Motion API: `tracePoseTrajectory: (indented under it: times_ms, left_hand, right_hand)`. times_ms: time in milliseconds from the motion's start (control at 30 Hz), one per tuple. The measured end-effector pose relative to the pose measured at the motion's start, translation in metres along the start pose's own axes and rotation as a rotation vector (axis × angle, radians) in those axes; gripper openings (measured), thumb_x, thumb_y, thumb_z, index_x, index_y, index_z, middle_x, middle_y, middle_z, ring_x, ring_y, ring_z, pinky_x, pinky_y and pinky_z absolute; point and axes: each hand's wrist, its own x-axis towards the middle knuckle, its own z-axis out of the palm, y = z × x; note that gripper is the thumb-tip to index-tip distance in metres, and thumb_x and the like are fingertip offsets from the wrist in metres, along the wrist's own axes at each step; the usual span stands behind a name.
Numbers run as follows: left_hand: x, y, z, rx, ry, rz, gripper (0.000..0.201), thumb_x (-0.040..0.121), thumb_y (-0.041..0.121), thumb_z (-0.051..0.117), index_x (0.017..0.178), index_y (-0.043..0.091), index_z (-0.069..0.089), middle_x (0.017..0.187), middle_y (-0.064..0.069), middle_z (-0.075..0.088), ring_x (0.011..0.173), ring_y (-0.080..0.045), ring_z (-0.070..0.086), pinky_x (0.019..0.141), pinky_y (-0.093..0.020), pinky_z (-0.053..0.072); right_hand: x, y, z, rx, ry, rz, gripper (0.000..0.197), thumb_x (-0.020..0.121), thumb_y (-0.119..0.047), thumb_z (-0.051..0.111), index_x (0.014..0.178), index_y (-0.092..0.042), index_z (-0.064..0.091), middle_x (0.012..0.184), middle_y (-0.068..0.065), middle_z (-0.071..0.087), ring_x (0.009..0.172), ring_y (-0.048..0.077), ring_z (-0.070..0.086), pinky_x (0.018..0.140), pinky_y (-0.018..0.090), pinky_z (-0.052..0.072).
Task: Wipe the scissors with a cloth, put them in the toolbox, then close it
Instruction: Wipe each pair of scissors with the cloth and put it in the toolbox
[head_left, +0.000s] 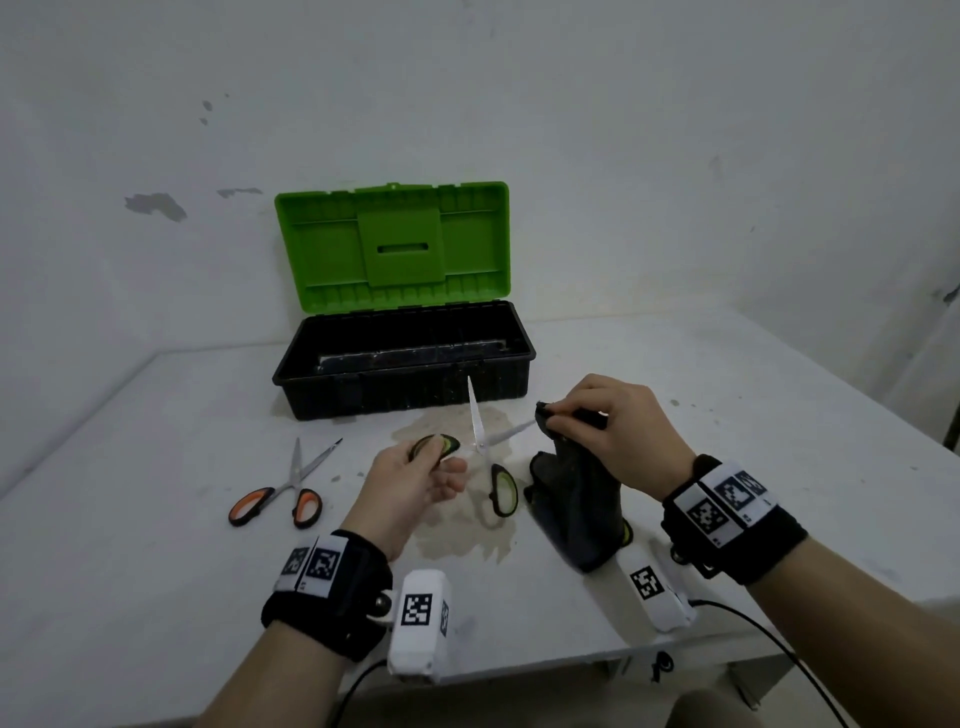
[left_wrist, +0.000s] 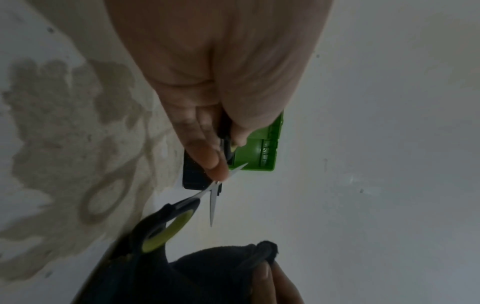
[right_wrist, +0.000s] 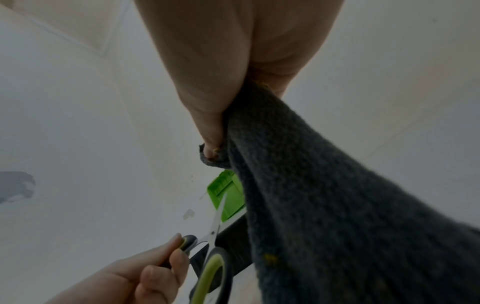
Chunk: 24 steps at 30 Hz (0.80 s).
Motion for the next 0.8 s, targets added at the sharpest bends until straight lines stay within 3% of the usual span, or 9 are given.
tracePoseTrajectory:
  times_ms: [200, 333, 400, 533, 600, 700, 800]
  left_hand:
    - [0.006, 0.01, -0.009, 0.095, 0.076, 0.053, 0.036, 0.105, 0.035, 0.044, 0.099, 0.006, 0.063, 0.069, -0.003, 0.061, 0.064, -0.018, 0.057, 0.063, -0.031, 0.048]
    - [0.009, 0.015, -0.015, 0.029, 0.111, 0.051, 0.029, 0.104, 0.033, 0.05, 0.09, 0.009, 0.06, 0.084, -0.007, 0.061, 0.069, -0.021, 0.065, 0.073, -0.037, 0.057]
    - [0.006, 0.018, -0.013, 0.002, 0.123, 0.063, 0.023, 0.103, 0.027, 0.053, 0.091, 0.009, 0.061, 0.088, -0.009, 0.059, 0.068, -0.024, 0.064, 0.071, -0.036, 0.059]
    - [0.0, 0.017, -0.003, 0.035, 0.071, 0.125, 0.024, 0.104, 0.028, 0.049, 0.096, 0.007, 0.057, 0.091, -0.01, 0.059, 0.07, -0.026, 0.068, 0.067, -0.033, 0.06]
    - [-0.002, 0.015, 0.003, 0.069, 0.044, 0.151, 0.027, 0.105, 0.028, 0.047, 0.099, 0.003, 0.057, 0.09, -0.011, 0.059, 0.069, -0.023, 0.07, 0.069, -0.032, 0.06]
    - [-0.005, 0.014, 0.01, 0.071, 0.029, 0.167, 0.028, 0.104, 0.025, 0.049, 0.105, -0.001, 0.058, 0.085, -0.009, 0.062, 0.065, -0.021, 0.07, 0.066, -0.032, 0.06]
    - [-0.008, 0.013, 0.016, 0.065, 0.029, 0.18, 0.024, 0.103, 0.025, 0.051, 0.104, 0.003, 0.06, 0.08, -0.007, 0.065, 0.066, -0.024, 0.071, 0.066, -0.035, 0.061]
  right_hand:
    - [0.004, -0.016, -0.008, 0.074, -0.024, 0.058, 0.007, 0.083, -0.021, 0.077, 0.089, -0.022, 0.079, 0.085, -0.01, 0.069, 0.08, 0.003, 0.063, 0.074, 0.013, 0.045]
    - [0.011, -0.029, -0.031, 0.105, 0.086, 0.084, 0.008, 0.084, -0.024, 0.074, 0.091, -0.021, 0.078, 0.085, -0.009, 0.071, 0.081, 0.006, 0.065, 0.074, 0.018, 0.049]
    - [0.014, -0.033, -0.036, 0.115, 0.105, 0.074, 0.011, 0.084, -0.019, 0.072, 0.094, -0.021, 0.078, 0.087, -0.008, 0.071, 0.082, 0.006, 0.065, 0.074, 0.016, 0.048]
    - [0.004, -0.045, -0.009, -0.002, -0.074, -0.063, 0.019, 0.081, -0.016, 0.075, 0.1, -0.019, 0.077, 0.091, -0.008, 0.07, 0.08, 0.003, 0.063, 0.076, 0.011, 0.046]
    - [-0.003, -0.046, 0.009, -0.064, -0.138, -0.152, 0.016, 0.081, -0.015, 0.075, 0.097, -0.015, 0.077, 0.092, -0.002, 0.069, 0.078, 0.009, 0.063, 0.076, 0.015, 0.048]
    - [-0.009, -0.04, 0.023, -0.074, -0.138, -0.196, 0.012, 0.082, -0.011, 0.075, 0.094, -0.01, 0.077, 0.09, 0.002, 0.067, 0.076, 0.015, 0.064, 0.074, 0.021, 0.05]
    - [-0.013, -0.039, 0.031, -0.076, -0.149, -0.235, 0.01, 0.085, -0.013, 0.073, 0.094, -0.01, 0.077, 0.089, 0.001, 0.065, 0.075, 0.015, 0.063, 0.072, 0.025, 0.051]
